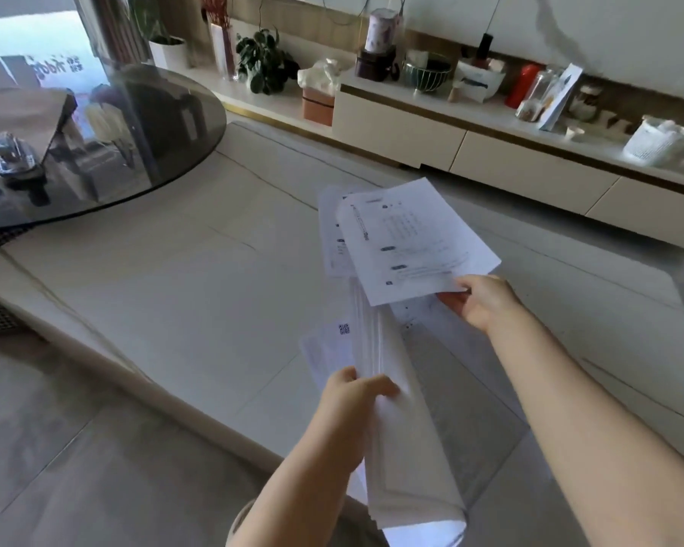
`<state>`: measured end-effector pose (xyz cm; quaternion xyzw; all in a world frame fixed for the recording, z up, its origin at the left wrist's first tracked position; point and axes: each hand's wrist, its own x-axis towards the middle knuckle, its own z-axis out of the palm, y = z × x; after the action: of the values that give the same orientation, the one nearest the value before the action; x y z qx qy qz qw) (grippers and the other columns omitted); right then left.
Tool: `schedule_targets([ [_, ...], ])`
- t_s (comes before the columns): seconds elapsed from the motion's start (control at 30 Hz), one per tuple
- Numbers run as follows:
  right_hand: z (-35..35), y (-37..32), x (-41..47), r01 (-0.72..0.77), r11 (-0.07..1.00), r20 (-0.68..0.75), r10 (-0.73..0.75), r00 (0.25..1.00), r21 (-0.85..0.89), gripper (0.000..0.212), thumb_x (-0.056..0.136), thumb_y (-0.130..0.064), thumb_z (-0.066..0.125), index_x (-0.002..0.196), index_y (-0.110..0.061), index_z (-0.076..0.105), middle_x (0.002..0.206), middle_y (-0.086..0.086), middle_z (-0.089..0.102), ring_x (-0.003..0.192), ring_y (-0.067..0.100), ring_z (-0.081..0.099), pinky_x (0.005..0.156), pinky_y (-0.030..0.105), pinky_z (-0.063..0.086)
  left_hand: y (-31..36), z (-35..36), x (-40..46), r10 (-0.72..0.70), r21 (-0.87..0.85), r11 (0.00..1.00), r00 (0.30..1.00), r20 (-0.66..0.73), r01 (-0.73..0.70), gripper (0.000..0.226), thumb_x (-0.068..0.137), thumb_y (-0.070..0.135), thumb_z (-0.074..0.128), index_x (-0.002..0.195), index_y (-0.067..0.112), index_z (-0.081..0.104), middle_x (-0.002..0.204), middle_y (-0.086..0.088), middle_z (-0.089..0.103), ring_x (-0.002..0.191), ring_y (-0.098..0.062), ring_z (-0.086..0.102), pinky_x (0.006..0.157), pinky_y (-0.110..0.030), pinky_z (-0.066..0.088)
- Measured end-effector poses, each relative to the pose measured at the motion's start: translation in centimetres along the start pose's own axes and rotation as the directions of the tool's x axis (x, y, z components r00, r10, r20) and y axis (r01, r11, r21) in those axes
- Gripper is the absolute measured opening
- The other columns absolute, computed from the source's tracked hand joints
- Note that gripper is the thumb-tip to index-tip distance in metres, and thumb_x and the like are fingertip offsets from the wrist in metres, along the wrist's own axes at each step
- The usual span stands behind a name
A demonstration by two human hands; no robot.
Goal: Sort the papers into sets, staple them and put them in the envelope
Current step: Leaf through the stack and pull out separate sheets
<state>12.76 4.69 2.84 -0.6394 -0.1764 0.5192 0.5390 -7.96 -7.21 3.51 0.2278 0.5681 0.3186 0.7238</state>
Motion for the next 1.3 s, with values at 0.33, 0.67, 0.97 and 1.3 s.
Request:
schedule_targets([
  [0.33,4.9,2.8,5.0,-0.109,0.993,0.166,0.101,0.981,0.042,0.029,0.096,0.005,0.043,0.123,-0.001,0.052,0.096,0.013,0.06,0.076,0.021,0.059,0.065,0.031,0.059,-2.1,-0.2,2.7,-0.252,-0.208,0.937,0.955,0.154,0.281,0.067,0.08,-0.012,0.063,0.14,-0.001,0.035,0.101,-0.025,0.065,0.061,-0.028,0.068,0.051,-0.034,0.055],
  [0.67,-3.8,5.8,-8.0,0.179,0.821,0.308,-0.004,0.951,-0.542,0.047,0.085,-0.03,0.066,0.129,-0.018,0.053,0.124,0.003,0.061,0.108,0.006,0.059,0.096,0.031,0.049,-3.0,1.4,1.6,-0.104,-0.187,0.972,0.972,0.209,0.144,0.016,0.086,-0.008,0.059,0.1,-0.003,0.062,0.088,-0.022,0.069,0.073,-0.03,0.067,0.074,-0.04,0.056],
  [0.97,-9.4,8.4,-17.9,0.287,0.747,0.357,-0.072,0.931,-0.599,0.064,0.076,-0.037,0.073,0.129,-0.049,0.039,0.112,-0.034,0.055,0.104,-0.013,0.055,0.089,0.013,0.047,-3.0,3.2,-0.2,0.004,-0.189,0.981,0.957,0.29,0.053,0.023,0.094,0.01,0.055,0.112,-0.002,0.06,0.1,-0.019,0.067,0.083,-0.027,0.066,0.078,-0.039,0.056],
  [1.3,-9.8,10.1,-17.8,0.036,0.94,0.101,-0.001,0.995,-0.339,0.049,0.081,-0.057,0.055,0.107,-0.018,0.069,0.102,0.002,0.074,0.1,0.019,0.068,0.094,0.045,0.05,-4.5,3.8,0.5,0.006,-0.122,0.992,0.988,0.152,0.012,0.011,0.093,0.011,0.059,0.095,0.002,0.065,0.084,-0.015,0.07,0.071,-0.025,0.067,0.075,-0.039,0.057],
])
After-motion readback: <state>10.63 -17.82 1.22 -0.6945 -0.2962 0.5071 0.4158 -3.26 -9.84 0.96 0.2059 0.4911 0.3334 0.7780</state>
